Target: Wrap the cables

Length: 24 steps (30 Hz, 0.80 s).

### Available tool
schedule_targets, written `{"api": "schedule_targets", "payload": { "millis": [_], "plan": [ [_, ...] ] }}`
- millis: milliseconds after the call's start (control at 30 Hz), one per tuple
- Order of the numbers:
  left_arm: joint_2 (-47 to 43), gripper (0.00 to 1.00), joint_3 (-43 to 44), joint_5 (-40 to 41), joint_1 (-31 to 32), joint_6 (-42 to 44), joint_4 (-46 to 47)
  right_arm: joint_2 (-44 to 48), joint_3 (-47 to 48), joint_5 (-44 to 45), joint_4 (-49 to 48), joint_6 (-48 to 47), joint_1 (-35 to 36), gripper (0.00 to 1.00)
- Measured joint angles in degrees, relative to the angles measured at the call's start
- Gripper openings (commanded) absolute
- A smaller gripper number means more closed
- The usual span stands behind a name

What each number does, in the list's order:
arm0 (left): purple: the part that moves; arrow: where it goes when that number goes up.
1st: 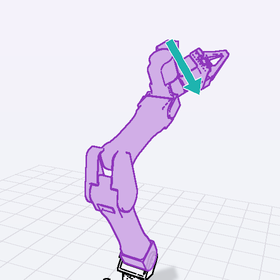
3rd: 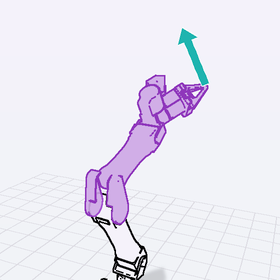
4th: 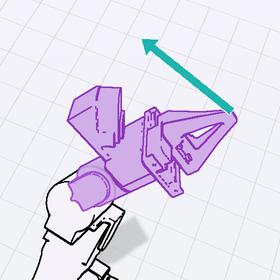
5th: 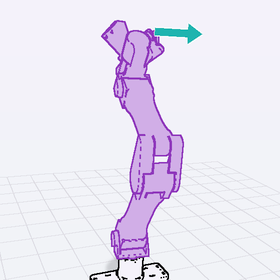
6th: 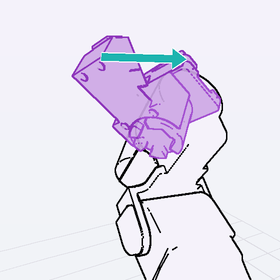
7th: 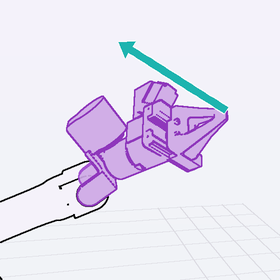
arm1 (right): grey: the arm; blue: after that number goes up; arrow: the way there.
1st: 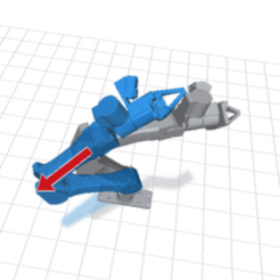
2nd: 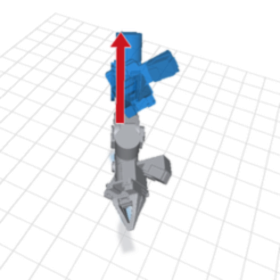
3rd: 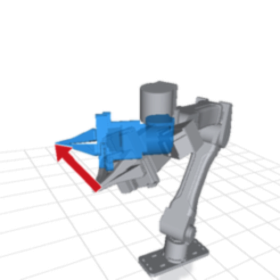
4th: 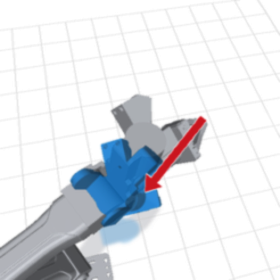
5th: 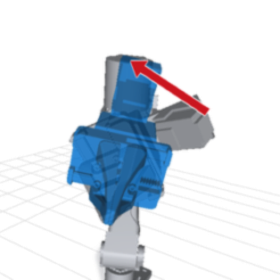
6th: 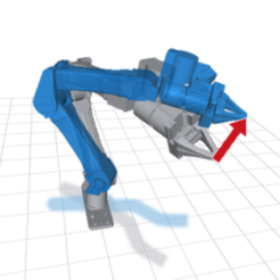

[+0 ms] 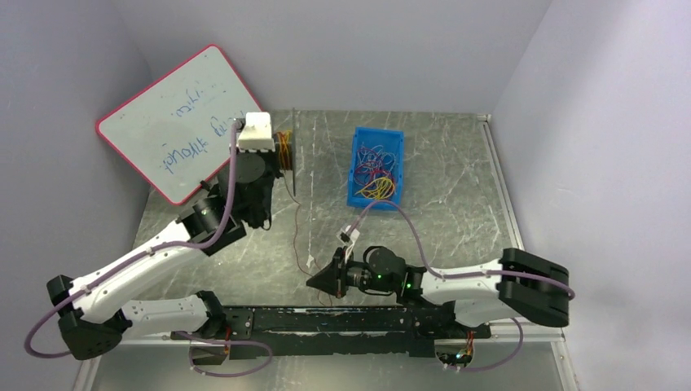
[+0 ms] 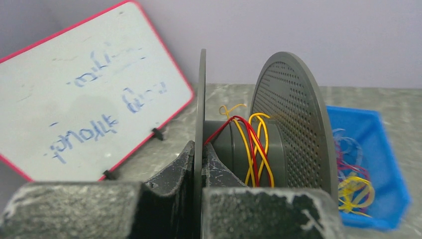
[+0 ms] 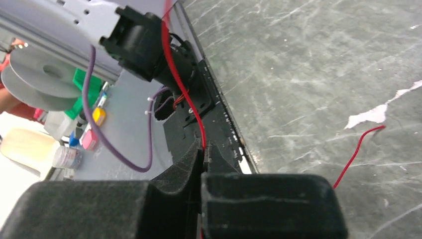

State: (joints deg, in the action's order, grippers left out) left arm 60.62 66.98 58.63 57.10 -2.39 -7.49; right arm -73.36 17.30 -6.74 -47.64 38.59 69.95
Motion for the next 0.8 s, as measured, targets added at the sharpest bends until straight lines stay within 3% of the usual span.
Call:
{"api": "schedule_targets", "payload": {
  "millis": [233, 467, 800],
  "plan": [
    [3.7, 0.07, -1.7, -1.8, -8.7, -3.2, -0.9, 8.7, 4.7, 8.6, 15.3, -6.0, 8.1, 0.00],
    [7.1, 0.07, -3.4, -3.2, -10.6, -3.9, -0.5, 11.9, 11.1, 14.5, 27.4, -10.9, 12.5, 0.00],
    [9.0, 0.07, -8.9, -3.7, -11.5, -6.6, -0.8, 15.1, 20.9, 18.3, 38.4, -16.6, 13.3, 0.00]
  ]
}}
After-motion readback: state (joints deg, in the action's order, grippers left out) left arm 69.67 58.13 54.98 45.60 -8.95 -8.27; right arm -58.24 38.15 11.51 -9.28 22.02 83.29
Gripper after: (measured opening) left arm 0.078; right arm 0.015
